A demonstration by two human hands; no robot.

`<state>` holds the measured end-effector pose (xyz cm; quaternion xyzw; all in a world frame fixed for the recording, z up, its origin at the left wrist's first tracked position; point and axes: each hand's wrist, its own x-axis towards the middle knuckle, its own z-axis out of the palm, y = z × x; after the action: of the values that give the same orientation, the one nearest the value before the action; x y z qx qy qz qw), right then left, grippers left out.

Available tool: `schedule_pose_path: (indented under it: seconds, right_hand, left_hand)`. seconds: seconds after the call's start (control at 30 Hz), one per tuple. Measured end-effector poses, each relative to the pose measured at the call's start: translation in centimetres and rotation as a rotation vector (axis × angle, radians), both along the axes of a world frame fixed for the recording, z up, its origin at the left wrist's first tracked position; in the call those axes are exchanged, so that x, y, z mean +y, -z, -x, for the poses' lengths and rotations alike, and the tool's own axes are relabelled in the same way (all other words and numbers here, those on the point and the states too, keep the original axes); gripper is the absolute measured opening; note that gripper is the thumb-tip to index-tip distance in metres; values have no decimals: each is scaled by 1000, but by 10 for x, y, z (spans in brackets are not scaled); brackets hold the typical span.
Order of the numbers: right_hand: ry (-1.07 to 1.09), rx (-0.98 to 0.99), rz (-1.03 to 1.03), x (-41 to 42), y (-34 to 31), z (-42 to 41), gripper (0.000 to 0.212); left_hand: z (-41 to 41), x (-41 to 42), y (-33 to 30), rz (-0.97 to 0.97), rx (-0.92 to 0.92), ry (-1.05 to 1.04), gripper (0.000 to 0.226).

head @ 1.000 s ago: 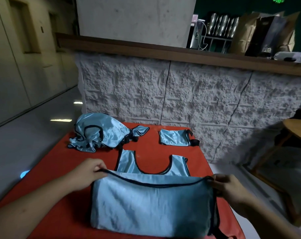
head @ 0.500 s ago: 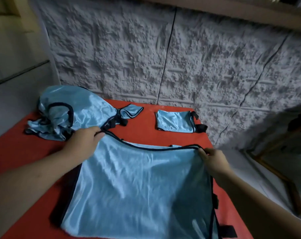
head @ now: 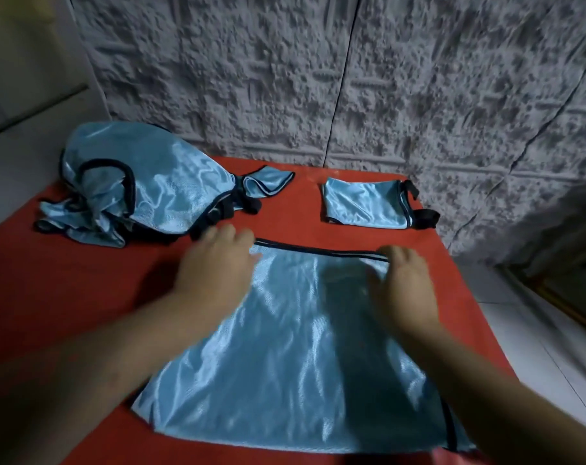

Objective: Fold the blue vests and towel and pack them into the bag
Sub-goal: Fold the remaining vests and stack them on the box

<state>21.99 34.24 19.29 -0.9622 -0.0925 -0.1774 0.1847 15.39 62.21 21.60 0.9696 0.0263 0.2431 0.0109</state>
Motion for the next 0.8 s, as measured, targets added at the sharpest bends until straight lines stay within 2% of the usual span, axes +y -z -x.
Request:
schedule_pose_path:
  seconds: [0.03,0.1,0.17,0.23,0.43,0.6,0.7,0.8]
  right_hand:
    - [-123,-6,-5,17,3,15,41]
    - [-245,96,44,44,16,34,56]
    - [-219,288,152,51,30,33,68]
    - [-165,376,267,37,39,18,77]
    - [-129,416,361,-11,39,-33,83]
    - [-82,427,371,-24,41,-50,80]
    - [4,403,343,3,21,-34,72]
    - [-163,315,194,54,-5,27,85]
  left_hand:
    - [14,-19,6,17,93,43,24]
    - [36,-44,27,42,371,63,43]
    - [38,-44,47,51,507,38,58]
    - [30,-28,60,103,561,-18,66]
    - [27,0,67,167,536,-109,78]
    - [26,3,65,210,553,-120,75]
    - [35,-5,55,178,591,-111,74]
    - [58,-25,44,65,438,-40,78]
